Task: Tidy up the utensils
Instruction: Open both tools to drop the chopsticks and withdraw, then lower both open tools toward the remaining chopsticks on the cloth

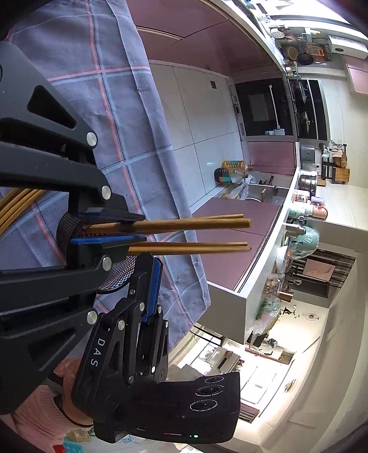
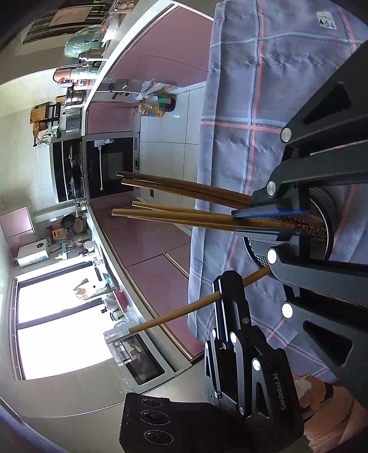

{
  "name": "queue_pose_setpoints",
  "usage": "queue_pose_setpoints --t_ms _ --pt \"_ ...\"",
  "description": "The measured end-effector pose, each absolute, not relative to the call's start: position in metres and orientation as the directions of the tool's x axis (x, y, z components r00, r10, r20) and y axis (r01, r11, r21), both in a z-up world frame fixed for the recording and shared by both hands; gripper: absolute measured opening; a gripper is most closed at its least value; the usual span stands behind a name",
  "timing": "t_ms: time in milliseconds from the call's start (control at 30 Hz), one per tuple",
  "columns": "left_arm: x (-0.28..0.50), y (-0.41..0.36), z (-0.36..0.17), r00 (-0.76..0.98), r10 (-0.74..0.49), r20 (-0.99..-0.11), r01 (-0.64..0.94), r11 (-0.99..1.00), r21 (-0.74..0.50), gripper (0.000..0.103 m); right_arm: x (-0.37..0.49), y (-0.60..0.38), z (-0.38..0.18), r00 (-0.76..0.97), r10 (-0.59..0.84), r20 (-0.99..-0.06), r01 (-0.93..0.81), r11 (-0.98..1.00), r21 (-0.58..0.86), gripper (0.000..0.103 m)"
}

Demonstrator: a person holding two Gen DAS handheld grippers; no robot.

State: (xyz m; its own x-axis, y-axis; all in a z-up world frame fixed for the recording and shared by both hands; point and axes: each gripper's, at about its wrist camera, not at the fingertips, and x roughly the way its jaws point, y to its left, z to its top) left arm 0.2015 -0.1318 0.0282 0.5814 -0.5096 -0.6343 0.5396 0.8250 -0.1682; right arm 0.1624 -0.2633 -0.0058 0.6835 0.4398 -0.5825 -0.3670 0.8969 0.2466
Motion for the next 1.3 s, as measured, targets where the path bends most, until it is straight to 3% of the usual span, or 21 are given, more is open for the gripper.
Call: queue_pose_setpoints --t_ms 167,233,367,567,700,800,1300 --pt "0.204 -0.127 0.025 0.588 -0.514 -0.625 0.534 0.827 -0.178 0.016 0.157 -0.262 -0.005 0.690 0.442 -0.573 -0.368 0.896 0.248 0.008" --pt "0.199 -0.124 0.024 0.596 -0.514 -0.617 0.529 0.829 -0.180 0.017 0.155 -0.263 -0.004 0.694 0.446 -0.565 -0.370 0.894 0.251 0.012" --pt "0.185 -0.114 0.025 0.622 -0.509 -0.595 0.514 0.839 -0.181 0.017 0.147 -0.263 -0.002 0.706 0.455 -0.543 -0.379 0.890 0.254 0.031" --pt "0.156 -0.085 0.026 0.677 -0.499 -0.540 0.486 0.855 -0.182 0.025 0.122 -0.259 0.002 0.711 0.486 -0.508 -0.421 0.873 0.247 0.043" --pt "0.132 -0.065 0.019 0.709 -0.473 -0.523 0.467 0.871 -0.156 0.032 0.099 -0.253 0.002 0.698 0.520 -0.492 -0.469 0.851 0.234 0.044" --pt "0.119 -0.053 0.006 0.709 -0.452 -0.542 0.450 0.881 -0.145 0.038 0.085 -0.245 -0.006 0.673 0.542 -0.503 -0.504 0.834 0.225 0.048" --pt "0.102 -0.042 -0.084 0.623 -0.313 -0.716 0.334 0.935 -0.118 0.063 0.074 -0.196 -0.087 0.518 0.523 -0.677 -0.490 0.830 0.266 0.048"
